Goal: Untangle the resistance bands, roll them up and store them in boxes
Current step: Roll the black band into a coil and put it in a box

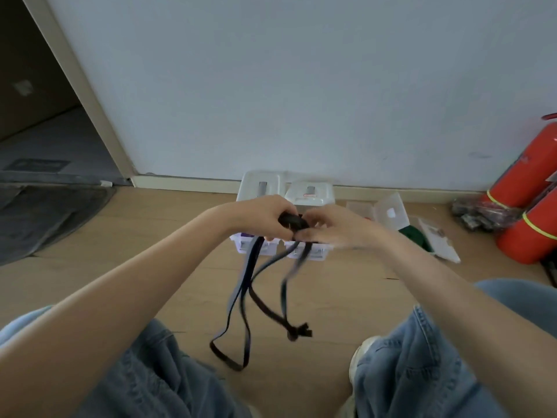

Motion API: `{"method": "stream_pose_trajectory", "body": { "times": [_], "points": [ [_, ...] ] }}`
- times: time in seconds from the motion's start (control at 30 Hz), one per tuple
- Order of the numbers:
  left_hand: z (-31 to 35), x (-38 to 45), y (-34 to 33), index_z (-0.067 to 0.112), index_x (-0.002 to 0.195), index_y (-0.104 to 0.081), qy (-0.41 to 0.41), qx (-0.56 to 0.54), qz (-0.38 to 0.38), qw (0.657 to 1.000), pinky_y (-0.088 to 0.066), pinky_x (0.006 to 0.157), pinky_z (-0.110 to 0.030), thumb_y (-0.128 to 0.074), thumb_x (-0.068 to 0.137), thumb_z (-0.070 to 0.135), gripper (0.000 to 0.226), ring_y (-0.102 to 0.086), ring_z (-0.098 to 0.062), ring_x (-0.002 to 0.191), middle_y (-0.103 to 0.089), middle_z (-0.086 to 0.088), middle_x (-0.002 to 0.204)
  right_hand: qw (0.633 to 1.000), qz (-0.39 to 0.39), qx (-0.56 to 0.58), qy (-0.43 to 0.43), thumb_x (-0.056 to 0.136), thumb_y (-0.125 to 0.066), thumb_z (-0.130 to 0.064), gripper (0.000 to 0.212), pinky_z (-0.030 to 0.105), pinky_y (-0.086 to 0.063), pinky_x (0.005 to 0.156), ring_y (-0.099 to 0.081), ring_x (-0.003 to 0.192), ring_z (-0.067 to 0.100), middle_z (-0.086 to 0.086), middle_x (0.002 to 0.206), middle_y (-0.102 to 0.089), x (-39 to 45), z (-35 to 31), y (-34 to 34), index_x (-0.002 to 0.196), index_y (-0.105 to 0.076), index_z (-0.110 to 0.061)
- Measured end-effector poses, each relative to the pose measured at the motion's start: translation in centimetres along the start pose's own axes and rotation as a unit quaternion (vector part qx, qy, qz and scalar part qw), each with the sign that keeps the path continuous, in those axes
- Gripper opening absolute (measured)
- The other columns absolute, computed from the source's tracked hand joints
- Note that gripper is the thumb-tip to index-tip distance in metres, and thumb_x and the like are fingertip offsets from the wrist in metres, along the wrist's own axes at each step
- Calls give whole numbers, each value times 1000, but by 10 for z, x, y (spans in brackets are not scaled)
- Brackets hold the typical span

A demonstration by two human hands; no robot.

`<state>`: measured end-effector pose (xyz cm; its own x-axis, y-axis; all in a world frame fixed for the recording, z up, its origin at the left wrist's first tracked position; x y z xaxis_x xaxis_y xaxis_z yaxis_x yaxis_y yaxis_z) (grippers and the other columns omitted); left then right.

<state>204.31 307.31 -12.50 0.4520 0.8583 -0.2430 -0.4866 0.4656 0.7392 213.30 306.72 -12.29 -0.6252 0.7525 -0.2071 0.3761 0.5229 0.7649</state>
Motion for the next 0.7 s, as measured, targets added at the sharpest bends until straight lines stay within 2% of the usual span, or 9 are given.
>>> {"method": "stream_pose_trajectory", "body": {
  "times": [0.07, 0.2, 0.3, 0.37, 0.43, 0.5, 0.57, 0.6, 0.7],
  "points": [
    [-23, -8, -6, 8, 78, -59, 5, -68, 36, 997, -44, 55, -10, -58, 80, 2, 7, -53, 0, 52, -56, 3, 65, 1000, 20, 9, 12, 93, -54, -30, 28, 21, -37, 61, -52, 66, 16, 3, 68, -55, 4, -7, 10, 78, -59, -9],
    [-88, -20, -82, 15, 82, -62, 73, -88, -44, 992, -46, 80, -22, -62, 83, 5, 10, -57, -8, 78, -61, 4, 80, 972, 136, 189, 34, 96, -48, -26, 35, 48, -49, 88, -64, 89, 40, 25, 92, -66, 4, -9, 49, 92, -62, 6],
    [-124, -26, -99, 10, 84, -56, 133, -53, -50, 988, -46, 74, -27, -51, 93, 13, 11, -58, -19, 77, -66, -12, 84, 978, 189, 88, -6, 97, -46, -28, 39, 33, -47, 67, -56, 64, 28, 24, 74, -59, 6, 12, 68, 85, -56, 9],
    [-125, -28, -81, 11, 79, -44, 144, -80, -21, 986, -46, 64, -24, -43, 97, 12, 18, -54, -19, 62, -59, -12, 70, 992, 47, -61, -97, 96, -49, -28, 33, 21, -29, 49, -35, 50, 14, 7, 58, -39, 9, 45, 43, 73, -50, -4],
    [-106, -25, -57, 15, 76, -37, 121, -93, 1, 988, -44, 57, -20, -41, 98, 15, 22, -46, -13, 53, -46, -1, 62, 955, -121, -194, -189, 91, -57, -36, 35, 23, -26, 50, -39, 51, 14, 2, 64, -42, 0, 76, 7, 72, -49, -8],
    [-74, -16, -44, 19, 74, -40, 69, -60, -14, 996, -41, 53, -14, -43, 97, 20, 23, -46, -8, 50, -46, 4, 60, 957, -156, -169, -178, 81, -66, -47, 54, 25, -42, 73, -60, 95, 22, 4, 110, -61, -1, 79, -18, 111, -54, -4],
    [-40, -6, -43, 19, 74, -49, 25, -4, -49, 998, -40, 52, -12, -47, 94, 22, 21, -49, -7, 50, -50, 5, 59, 988, -116, -32, -93, 74, -72, -48, 83, 25, -34, 104, -38, 132, 10, -8, 144, -39, 8, 51, -32, 141, -35, -18],
    [-28, -2, -44, 16, 77, -54, 10, 15, -66, 998, -43, 54, -14, -48, 93, 22, 18, -51, -9, 52, -52, 3, 60, 993, -111, 18, -39, 75, -74, -43, 70, 24, -35, 104, -41, 127, 2, -12, 140, -44, 13, 36, -38, 134, -42, -24],
    [-15, 5, -34, 7, 87, -60, 3, -20, -38, 999, -46, 62, -22, -47, 93, 20, 19, -54, -15, 59, -55, -1, 64, 996, -80, 30, 25, 85, -67, -26, 13, 22, -43, 68, -61, 77, 5, -3, 82, -65, 19, 12, -30, 87, -57, -17]
  ]
}}
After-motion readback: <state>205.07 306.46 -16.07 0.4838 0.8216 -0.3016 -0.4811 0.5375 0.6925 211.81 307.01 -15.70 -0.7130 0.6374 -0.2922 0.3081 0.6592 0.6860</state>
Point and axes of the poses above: each hand's wrist, its own x-axis towards the middle knuckle, its own y-axis out of the back of the hand, z = x × y, the point moved 8 cm from there along x, towards the middle knuckle
